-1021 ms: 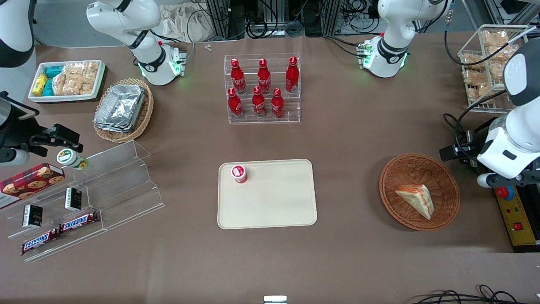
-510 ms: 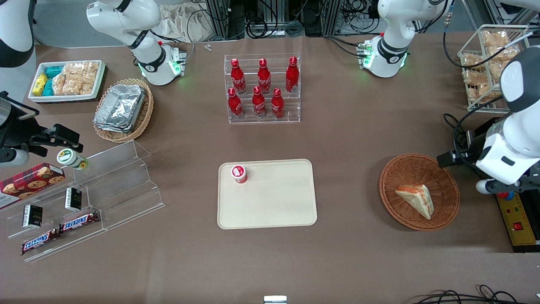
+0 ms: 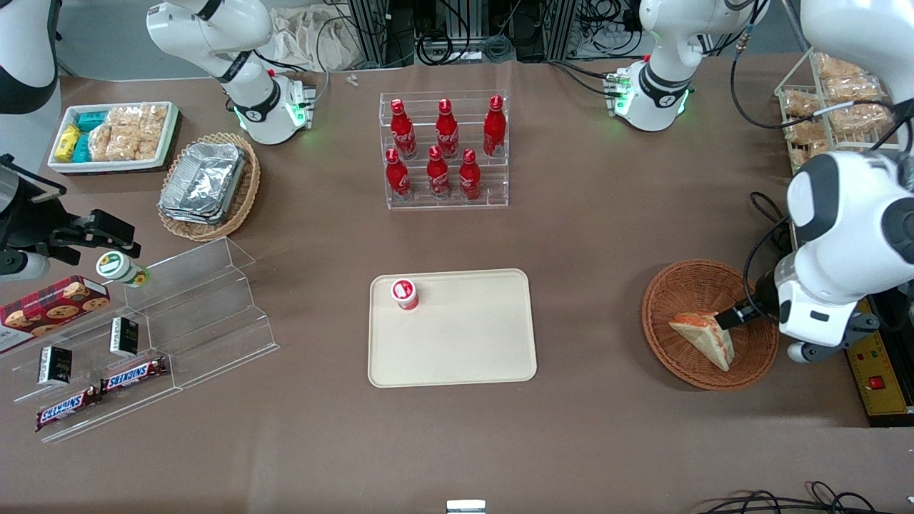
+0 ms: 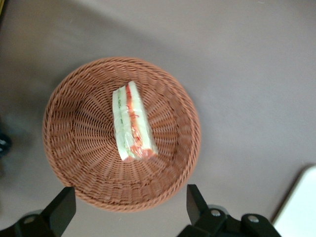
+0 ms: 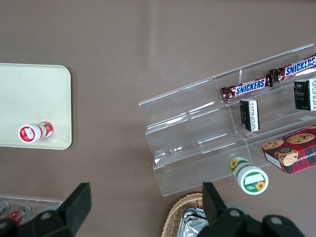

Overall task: Place sandwich from basket to tray
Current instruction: 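Move the left gripper down over the wrapped sandwich in the wicker basket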

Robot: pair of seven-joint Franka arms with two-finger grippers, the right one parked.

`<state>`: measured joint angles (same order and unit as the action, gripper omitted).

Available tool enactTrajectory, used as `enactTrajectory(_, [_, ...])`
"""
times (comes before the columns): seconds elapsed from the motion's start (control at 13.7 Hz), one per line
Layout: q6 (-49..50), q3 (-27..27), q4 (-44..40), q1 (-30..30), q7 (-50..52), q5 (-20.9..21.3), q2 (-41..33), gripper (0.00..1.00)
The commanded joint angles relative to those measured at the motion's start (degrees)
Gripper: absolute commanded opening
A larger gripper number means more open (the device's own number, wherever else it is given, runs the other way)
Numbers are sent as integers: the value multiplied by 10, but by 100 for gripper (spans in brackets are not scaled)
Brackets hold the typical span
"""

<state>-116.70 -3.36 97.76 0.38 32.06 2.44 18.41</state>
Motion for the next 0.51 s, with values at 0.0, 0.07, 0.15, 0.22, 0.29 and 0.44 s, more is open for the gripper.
enactTrajectory(0.0, [-58, 4, 59, 6, 42, 2, -2, 99])
enactTrajectory(0.07, [-85, 12, 78, 6, 46, 1, 1, 99])
enactTrajectory(0.15, [-112, 14, 97, 6, 56, -2, 2, 99])
enactTrajectory(0.22, [-127, 15, 109, 6, 65, -2, 3, 99])
enactTrajectory(0.29, [-137, 15, 113, 7, 66, -3, 9, 100])
enactTrajectory(0.44, [-154, 15, 115, 14, 72, -7, 25, 99])
